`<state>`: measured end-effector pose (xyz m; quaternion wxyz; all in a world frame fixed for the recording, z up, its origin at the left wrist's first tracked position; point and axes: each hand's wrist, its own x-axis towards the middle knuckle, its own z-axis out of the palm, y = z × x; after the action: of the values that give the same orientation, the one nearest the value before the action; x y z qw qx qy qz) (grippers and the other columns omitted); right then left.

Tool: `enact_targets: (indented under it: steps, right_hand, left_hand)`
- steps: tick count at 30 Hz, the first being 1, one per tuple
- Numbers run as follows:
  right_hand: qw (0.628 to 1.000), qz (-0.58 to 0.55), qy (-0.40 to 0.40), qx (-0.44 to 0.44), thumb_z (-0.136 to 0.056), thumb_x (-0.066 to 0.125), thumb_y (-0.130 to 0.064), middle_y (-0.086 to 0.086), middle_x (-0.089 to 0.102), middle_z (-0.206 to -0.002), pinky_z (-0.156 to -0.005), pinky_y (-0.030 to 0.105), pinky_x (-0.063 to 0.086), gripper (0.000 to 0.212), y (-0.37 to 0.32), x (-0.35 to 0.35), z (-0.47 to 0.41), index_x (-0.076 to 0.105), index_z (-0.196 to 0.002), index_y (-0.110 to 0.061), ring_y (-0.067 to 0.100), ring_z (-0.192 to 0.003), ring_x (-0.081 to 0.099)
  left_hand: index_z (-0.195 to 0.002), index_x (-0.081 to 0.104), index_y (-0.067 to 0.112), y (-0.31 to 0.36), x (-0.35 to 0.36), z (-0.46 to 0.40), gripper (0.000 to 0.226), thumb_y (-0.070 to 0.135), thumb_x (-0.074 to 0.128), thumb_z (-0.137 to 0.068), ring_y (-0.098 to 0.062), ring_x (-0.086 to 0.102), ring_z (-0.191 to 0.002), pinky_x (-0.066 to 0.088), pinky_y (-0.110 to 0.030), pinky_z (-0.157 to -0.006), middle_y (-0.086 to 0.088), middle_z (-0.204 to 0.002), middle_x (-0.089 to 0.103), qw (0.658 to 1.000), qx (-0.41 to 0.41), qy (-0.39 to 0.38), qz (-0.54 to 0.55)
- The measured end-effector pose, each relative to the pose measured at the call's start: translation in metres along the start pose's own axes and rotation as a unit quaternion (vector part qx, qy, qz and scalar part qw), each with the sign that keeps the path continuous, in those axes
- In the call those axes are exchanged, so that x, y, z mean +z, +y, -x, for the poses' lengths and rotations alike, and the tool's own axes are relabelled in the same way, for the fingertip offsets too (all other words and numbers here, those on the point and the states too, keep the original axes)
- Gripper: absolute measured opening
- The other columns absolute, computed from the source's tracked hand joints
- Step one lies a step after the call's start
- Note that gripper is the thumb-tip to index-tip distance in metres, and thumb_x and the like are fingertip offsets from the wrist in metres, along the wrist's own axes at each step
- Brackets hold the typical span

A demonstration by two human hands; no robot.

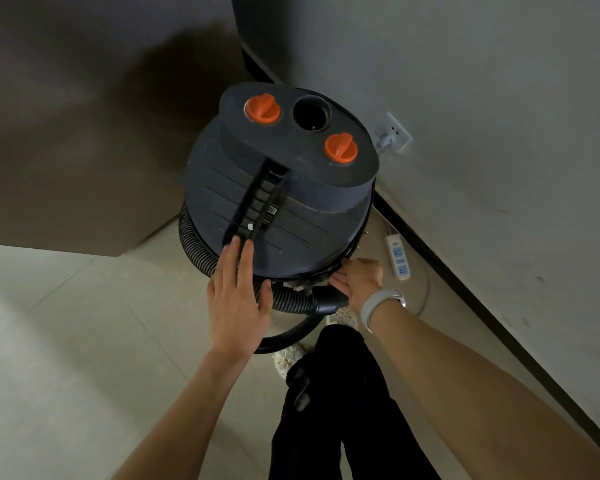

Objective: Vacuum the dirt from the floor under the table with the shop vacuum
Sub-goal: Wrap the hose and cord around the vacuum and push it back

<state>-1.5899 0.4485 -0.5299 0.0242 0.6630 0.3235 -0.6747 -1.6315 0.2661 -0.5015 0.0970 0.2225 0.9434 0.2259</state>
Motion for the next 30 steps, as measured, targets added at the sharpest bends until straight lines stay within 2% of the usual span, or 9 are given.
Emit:
enact_targets:
  steps: [2, 4, 9, 13, 16, 21, 24, 27, 30]
  right_hand:
    - [0.999, 0.011, 0.023, -0.021, -0.093, 0.043, 0.007, 0.02, 0.061, -0.106, -0.057, 0.029, 0.057, 0.029, 0.004, 0.0, -0.007, 0.044, -0.116, -0.011, 0.03, -0.092, 0.065]
    - [0.998, 0.039, 0.03, -0.049, -0.092, 0.044, 0.006, 0.016, 0.061, -0.106, -0.053, 0.028, 0.057, 0.029, 0.007, 0.002, -0.013, 0.046, -0.112, -0.015, 0.031, -0.093, 0.066]
    - [0.97, 0.198, 0.09, -0.11, -0.087, 0.046, -0.007, 0.006, 0.064, -0.088, -0.079, 0.049, 0.056, 0.023, 0.006, 0.006, -0.032, 0.059, -0.099, -0.023, 0.034, -0.088, 0.067]
    - [0.934, 0.305, 0.073, -0.169, -0.087, 0.045, -0.01, 0.012, 0.068, -0.094, -0.084, 0.049, 0.053, 0.026, 0.012, 0.005, -0.021, 0.063, -0.105, -0.013, 0.034, -0.09, 0.064]
    - [0.955, 0.232, 0.046, -0.181, -0.091, 0.047, -0.004, 0.01, 0.064, -0.084, -0.084, 0.048, 0.054, 0.013, 0.014, 0.004, 0.005, 0.056, -0.095, -0.012, 0.03, -0.084, 0.065]
    - [0.998, 0.005, -0.055, -0.023, -0.093, 0.048, 0.007, 0.01, 0.055, -0.078, -0.08, 0.03, 0.053, 0.018, 0.017, 0.005, 0.018, 0.051, -0.11, 0.001, 0.016, -0.072, 0.06]
    - [0.997, -0.009, -0.068, 0.025, -0.094, 0.047, 0.005, 0.013, 0.057, -0.082, -0.088, 0.034, 0.051, 0.012, 0.021, 0.009, 0.016, 0.052, -0.105, 0.003, 0.019, -0.077, 0.061]
    - [0.996, -0.02, -0.075, 0.045, -0.096, 0.045, 0.002, 0.015, 0.059, -0.09, -0.083, 0.033, 0.051, 0.014, 0.023, 0.011, 0.016, 0.049, -0.109, -0.001, 0.024, -0.087, 0.061]
    - [0.997, 0.022, -0.064, 0.04, -0.097, 0.044, -0.002, 0.011, 0.057, -0.079, -0.072, 0.031, 0.053, 0.006, 0.021, 0.005, 0.015, 0.049, -0.099, -0.004, 0.019, -0.07, 0.059]
  left_hand:
    - [-0.143, 0.032, 0.005, 0.003, 0.002, -0.005, 0.065, 0.013, 0.062, -0.085, -0.036, 0.035, -0.136, 0.037, -0.049, -0.102, -0.018, -0.149, 0.035, 1.0, 0.002, -0.007, -0.006]
    - [-0.145, 0.029, 0.004, 0.006, 0.004, -0.008, 0.067, 0.014, 0.059, -0.086, -0.035, 0.031, -0.139, 0.035, -0.049, -0.104, -0.017, -0.151, 0.031, 1.0, -0.007, -0.017, -0.01]
    - [-0.15, 0.017, 0.007, 0.012, 0.008, -0.01, 0.076, 0.012, 0.06, -0.087, -0.031, 0.022, -0.143, 0.027, -0.048, -0.111, -0.012, -0.156, 0.021, 0.999, -0.026, -0.035, 0.006]
    - [-0.15, 0.015, 0.007, 0.012, 0.01, -0.01, 0.078, 0.011, 0.06, -0.087, -0.031, 0.018, -0.144, 0.023, -0.048, -0.112, -0.011, -0.157, 0.018, 0.998, -0.034, -0.043, 0.016]
    - [-0.15, 0.016, 0.007, 0.012, 0.01, -0.011, 0.077, 0.011, 0.061, -0.087, -0.03, 0.017, -0.144, 0.023, -0.048, -0.113, -0.01, -0.157, 0.018, 0.998, -0.036, -0.043, 0.02]
    - [-0.148, 0.02, 0.007, 0.005, 0.011, -0.006, 0.075, 0.013, 0.062, -0.086, -0.032, 0.023, -0.142, 0.031, -0.051, -0.108, -0.013, -0.155, 0.024, 0.999, -0.017, -0.023, 0.02]
    - [-0.146, 0.021, 0.009, -0.001, 0.014, 0.0, 0.075, 0.016, 0.061, -0.083, -0.033, 0.029, -0.139, 0.037, -0.051, -0.102, -0.016, -0.152, 0.028, 1.0, 0.0, -0.008, 0.008]
    - [-0.133, 0.037, 0.005, -0.005, 0.017, 0.009, 0.062, 0.005, 0.066, -0.078, -0.035, 0.045, -0.122, 0.046, -0.049, -0.092, -0.02, -0.135, 0.042, 0.999, 0.014, 0.039, -0.001]
    - [-0.113, 0.053, 0.003, -0.013, 0.023, 0.018, 0.04, 0.005, 0.063, -0.075, -0.027, 0.047, -0.104, 0.048, -0.046, -0.08, -0.015, -0.114, 0.051, 0.995, 0.071, 0.047, -0.057]
